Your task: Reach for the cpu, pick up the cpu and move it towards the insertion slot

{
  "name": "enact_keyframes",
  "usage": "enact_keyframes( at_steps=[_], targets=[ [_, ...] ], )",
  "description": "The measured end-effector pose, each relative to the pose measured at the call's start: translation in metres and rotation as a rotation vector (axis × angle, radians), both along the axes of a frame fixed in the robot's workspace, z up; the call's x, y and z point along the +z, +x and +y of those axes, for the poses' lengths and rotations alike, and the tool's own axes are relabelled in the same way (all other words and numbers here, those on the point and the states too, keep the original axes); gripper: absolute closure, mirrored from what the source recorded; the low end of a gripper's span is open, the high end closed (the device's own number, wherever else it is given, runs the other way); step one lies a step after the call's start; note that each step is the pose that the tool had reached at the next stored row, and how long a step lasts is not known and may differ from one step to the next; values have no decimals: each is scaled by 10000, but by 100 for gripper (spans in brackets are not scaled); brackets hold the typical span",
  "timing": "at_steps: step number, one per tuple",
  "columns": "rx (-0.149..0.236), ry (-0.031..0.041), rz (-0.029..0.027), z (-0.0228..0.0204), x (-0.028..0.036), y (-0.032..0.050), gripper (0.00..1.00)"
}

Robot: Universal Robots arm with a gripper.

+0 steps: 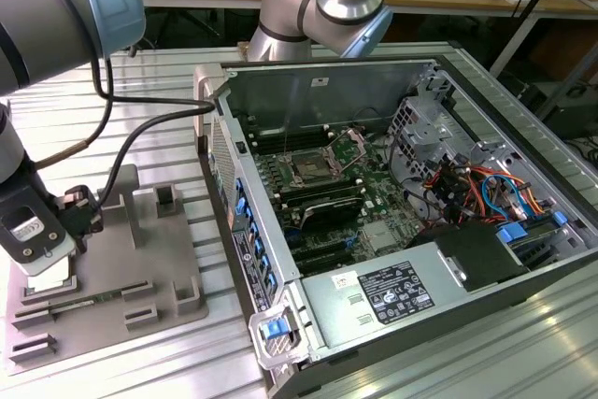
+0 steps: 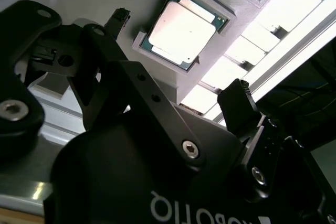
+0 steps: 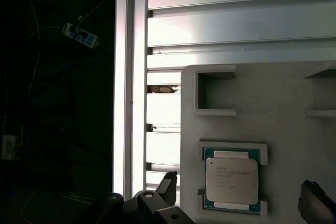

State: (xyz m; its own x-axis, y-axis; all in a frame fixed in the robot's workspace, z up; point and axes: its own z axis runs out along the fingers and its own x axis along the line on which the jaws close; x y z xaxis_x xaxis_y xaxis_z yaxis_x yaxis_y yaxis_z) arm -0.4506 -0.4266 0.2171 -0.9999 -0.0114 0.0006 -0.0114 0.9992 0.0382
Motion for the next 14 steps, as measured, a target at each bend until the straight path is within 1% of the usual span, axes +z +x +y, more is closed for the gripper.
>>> enact_keyframes(
  at_steps=[3, 14],
  targets=[
    [-2, -1, 3, -6, -15, -1, 4],
    [-1, -1, 3, -7, -18, 0, 4]
  ],
)
